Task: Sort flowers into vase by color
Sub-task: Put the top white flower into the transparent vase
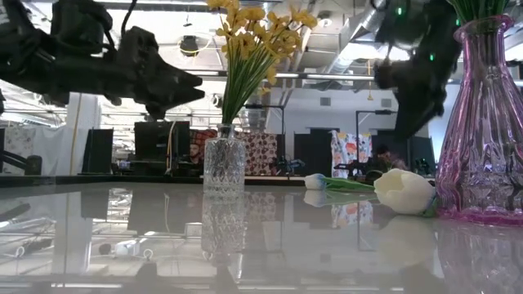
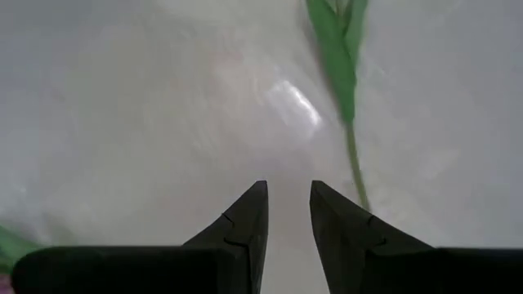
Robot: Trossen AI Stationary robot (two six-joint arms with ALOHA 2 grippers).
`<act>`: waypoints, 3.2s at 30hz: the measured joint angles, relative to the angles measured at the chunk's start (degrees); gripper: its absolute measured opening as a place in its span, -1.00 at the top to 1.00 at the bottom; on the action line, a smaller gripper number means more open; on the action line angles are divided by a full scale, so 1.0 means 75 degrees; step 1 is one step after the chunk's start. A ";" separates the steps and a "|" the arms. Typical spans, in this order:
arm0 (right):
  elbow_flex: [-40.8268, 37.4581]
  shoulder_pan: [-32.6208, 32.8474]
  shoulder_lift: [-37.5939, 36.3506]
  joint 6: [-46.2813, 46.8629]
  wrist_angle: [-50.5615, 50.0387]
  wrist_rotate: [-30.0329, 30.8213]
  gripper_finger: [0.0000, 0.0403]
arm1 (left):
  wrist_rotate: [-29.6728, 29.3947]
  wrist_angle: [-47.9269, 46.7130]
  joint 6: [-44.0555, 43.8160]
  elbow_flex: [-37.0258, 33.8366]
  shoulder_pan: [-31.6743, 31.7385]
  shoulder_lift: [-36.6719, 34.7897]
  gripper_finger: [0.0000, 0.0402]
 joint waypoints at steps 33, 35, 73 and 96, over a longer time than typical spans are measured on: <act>-0.1071 -0.1205 0.2736 -0.1577 0.2776 0.0211 0.89 | 0.0564 -0.1604 0.0692 0.0005 -0.0386 -0.0541 0.09; -0.1058 -0.1230 0.2644 -0.1395 0.2807 0.0216 0.91 | 0.0737 -0.1612 0.0657 0.0005 -0.0386 -0.0541 0.09; 0.4018 0.1254 0.1765 -0.3975 0.7924 -0.1492 0.92 | 0.0016 -0.7082 0.2645 0.5443 -0.0718 -0.2493 0.09; 0.6804 0.1191 0.3998 -0.3745 0.7001 -0.2205 0.89 | -0.0470 -0.8280 0.3277 0.7184 -0.0718 -0.1492 0.37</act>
